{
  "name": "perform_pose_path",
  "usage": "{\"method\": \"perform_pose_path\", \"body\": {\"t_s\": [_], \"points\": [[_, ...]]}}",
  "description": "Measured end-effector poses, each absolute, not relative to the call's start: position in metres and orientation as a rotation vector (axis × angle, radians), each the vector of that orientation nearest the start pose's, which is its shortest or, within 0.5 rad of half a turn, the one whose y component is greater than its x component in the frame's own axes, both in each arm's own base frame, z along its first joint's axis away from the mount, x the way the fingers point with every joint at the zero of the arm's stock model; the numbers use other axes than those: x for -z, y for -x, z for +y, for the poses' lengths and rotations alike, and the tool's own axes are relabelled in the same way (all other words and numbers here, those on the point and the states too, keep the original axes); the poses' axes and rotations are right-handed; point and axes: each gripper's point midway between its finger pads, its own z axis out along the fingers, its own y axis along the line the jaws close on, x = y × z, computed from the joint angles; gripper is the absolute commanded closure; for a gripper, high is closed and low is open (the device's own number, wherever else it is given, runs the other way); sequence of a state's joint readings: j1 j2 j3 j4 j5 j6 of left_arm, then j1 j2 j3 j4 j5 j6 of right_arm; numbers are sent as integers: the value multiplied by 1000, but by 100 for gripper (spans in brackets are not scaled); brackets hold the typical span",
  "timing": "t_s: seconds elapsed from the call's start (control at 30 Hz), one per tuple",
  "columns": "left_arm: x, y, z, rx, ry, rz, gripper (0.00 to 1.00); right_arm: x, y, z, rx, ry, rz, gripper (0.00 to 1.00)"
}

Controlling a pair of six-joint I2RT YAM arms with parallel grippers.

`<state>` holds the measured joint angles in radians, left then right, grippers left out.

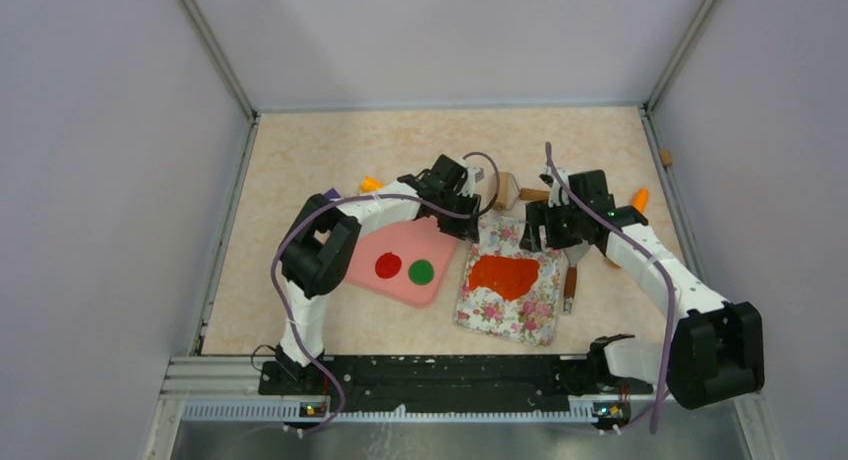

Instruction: Roll out the dumpling wrappers from the dough

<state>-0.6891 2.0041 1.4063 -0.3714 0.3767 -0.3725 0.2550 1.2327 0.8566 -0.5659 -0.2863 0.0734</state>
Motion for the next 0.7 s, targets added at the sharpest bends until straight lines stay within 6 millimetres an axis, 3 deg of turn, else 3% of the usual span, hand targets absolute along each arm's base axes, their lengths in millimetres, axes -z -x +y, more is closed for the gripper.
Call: {"method": "perform_pose_path", "body": {"t_s": [0.27,0.37,0.43,0.47,0.5,0.7], "points": [[-43,-343,-377,723,-560,2593,66,-116,-261,123,-531,291,2481,31],[-33,-350,-374,656,-543,2611,72,-117,-260,126,-561,266,2487,31],[-32,-353,-374,640,-532,2611,85,-117,-259,128,-583,247,2490,31],[-31,-354,-375,640,-525,2612,96,-116,-258,129,-594,235,2495,31],[-31,-353,-376,652,-518,2618,100,-113,-255,130,-603,221,2505,32],[-31,-359,-375,622,-409,2627,100,-85,-232,129,-639,177,2605,38]]}}
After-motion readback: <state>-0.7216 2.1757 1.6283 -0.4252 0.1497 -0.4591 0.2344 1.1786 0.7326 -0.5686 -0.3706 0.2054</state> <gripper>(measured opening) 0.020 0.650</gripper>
